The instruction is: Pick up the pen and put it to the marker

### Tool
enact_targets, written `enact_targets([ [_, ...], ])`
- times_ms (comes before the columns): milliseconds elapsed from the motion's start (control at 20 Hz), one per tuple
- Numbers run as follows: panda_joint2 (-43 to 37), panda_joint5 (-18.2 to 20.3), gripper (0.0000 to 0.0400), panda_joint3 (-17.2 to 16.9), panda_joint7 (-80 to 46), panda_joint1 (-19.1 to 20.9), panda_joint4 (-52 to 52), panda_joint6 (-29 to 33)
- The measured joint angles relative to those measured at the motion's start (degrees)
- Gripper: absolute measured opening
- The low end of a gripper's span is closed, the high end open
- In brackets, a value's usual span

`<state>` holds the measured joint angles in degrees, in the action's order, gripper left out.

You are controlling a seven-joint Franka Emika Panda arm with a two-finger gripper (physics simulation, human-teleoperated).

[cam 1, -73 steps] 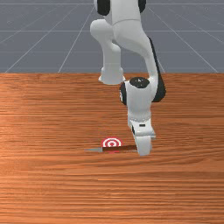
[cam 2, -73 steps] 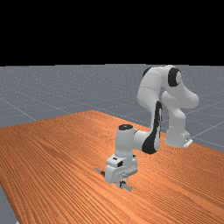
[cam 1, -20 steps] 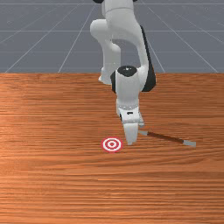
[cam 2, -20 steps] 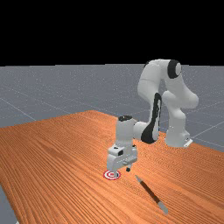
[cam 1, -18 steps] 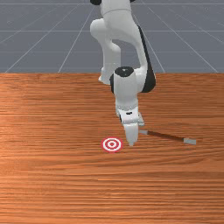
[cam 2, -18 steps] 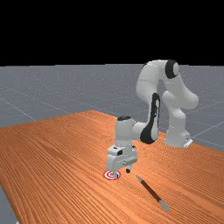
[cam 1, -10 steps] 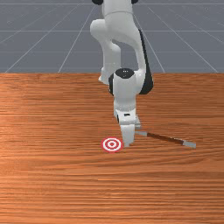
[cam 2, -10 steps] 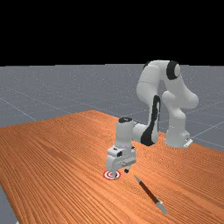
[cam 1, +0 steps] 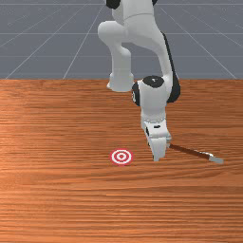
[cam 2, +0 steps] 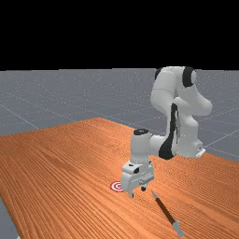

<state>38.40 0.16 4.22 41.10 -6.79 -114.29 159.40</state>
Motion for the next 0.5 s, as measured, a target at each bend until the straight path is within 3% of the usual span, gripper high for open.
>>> enact_targets([
  [150,-5.97,0.09,0.04,1.22,2.86,1.19,-1.46,-4.86],
  [200,-5.84,-0.39,0.04,-0.85,-1.09,-0.72,-1.54,0.64],
  [250,-4.85,-0.21,0.04,0.52,0.79,0.06,1.8,-5.73],
  [300,-4.79,-0.79,0.04,-1.24,-3.97,-2.74,1.31,-2.94],
  [450,-2.5,3.51,0.04,4.34,-3.24,-2.16,4.9,-5.06],
  [500,-2.15,2.42,0.04,3.19,-5.45,-4.3,5.83,-5.56],
])
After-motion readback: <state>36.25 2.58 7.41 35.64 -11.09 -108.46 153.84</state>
